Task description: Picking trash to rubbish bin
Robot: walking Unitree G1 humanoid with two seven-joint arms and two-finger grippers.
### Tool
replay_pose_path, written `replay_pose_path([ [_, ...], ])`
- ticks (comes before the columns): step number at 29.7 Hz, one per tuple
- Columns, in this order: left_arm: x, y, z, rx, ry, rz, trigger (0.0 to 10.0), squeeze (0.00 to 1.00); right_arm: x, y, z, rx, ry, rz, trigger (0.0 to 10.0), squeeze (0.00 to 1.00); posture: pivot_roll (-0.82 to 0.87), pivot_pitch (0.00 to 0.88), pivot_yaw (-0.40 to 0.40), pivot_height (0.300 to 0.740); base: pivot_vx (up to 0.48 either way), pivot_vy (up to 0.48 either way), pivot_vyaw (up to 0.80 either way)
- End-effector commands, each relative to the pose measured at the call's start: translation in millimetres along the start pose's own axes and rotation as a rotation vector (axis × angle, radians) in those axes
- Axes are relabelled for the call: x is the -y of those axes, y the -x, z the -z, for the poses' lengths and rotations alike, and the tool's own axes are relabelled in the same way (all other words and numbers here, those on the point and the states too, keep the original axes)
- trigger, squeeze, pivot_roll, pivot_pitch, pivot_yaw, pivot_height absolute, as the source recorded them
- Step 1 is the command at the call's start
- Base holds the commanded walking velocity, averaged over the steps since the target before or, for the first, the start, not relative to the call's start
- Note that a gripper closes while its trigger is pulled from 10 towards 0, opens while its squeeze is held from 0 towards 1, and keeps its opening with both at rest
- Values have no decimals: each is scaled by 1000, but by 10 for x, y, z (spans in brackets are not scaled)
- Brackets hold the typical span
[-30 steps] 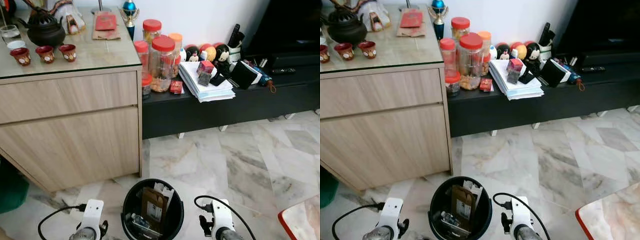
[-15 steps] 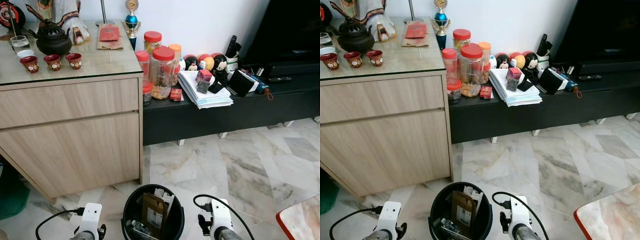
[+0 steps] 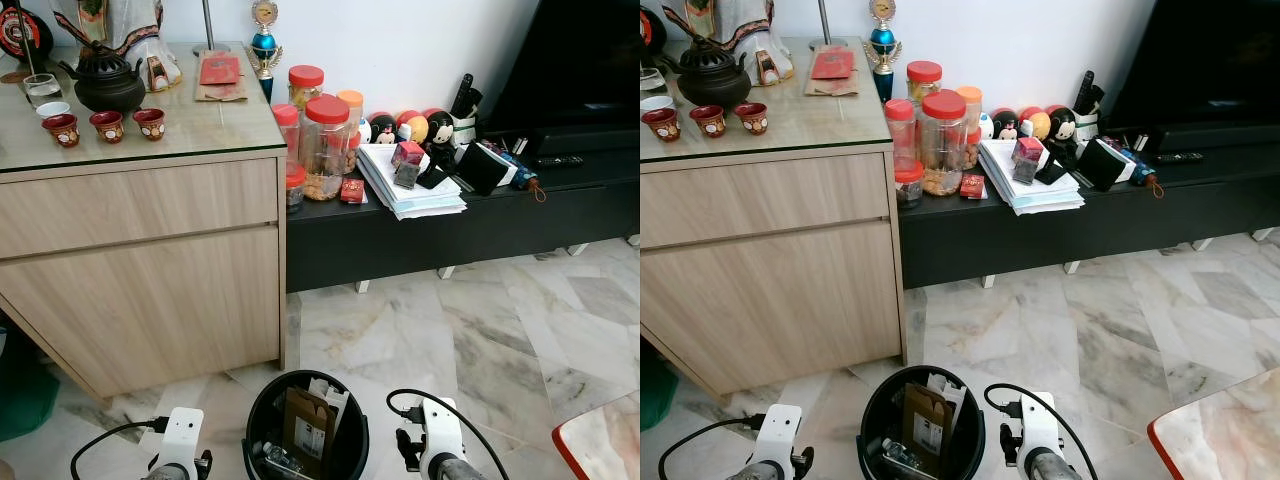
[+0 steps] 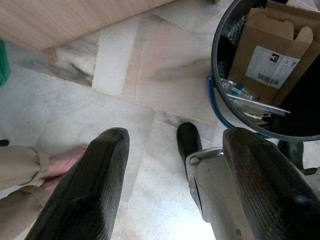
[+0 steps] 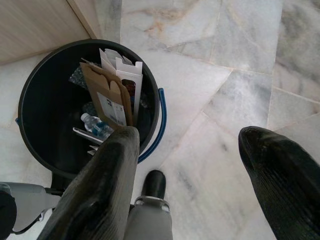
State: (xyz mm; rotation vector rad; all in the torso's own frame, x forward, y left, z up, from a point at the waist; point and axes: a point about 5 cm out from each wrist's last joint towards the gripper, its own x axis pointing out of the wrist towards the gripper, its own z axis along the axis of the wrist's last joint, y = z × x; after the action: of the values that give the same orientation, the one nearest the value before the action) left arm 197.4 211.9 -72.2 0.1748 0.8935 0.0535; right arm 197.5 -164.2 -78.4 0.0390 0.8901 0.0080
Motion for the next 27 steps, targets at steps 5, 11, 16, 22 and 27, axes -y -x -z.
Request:
replay_pose_path([
  [5, 30, 6, 31, -5, 16, 13, 10000, 0, 25, 0, -2, -4, -19, 17, 10000, 0, 113, 22, -92, 740, 0, 0, 0],
  [11, 22, 6, 26, -1, 21, 13, 10000, 0, -4, 1, 14, -6, -23, 12, 10000, 0, 112, 45, -88, 740, 0, 0, 0],
  [16, 21, 6, 26, 0, 24, 13, 10000, 0, -8, 4, 33, -11, -28, 13, 10000, 0, 112, 52, -87, 740, -100, 0, 0],
  [22, 15, 6, 19, 5, 25, 12, 10000, 0, -10, 5, 37, -12, -31, 13, 10000, 0, 115, 59, -85, 740, -277, 0, 0],
  [27, 12, 6, 17, 6, 24, 13, 10000, 0, -19, 5, 39, -12, -30, 10, 10000, 0, 117, 62, -84, 740, -301, 0, 0],
])
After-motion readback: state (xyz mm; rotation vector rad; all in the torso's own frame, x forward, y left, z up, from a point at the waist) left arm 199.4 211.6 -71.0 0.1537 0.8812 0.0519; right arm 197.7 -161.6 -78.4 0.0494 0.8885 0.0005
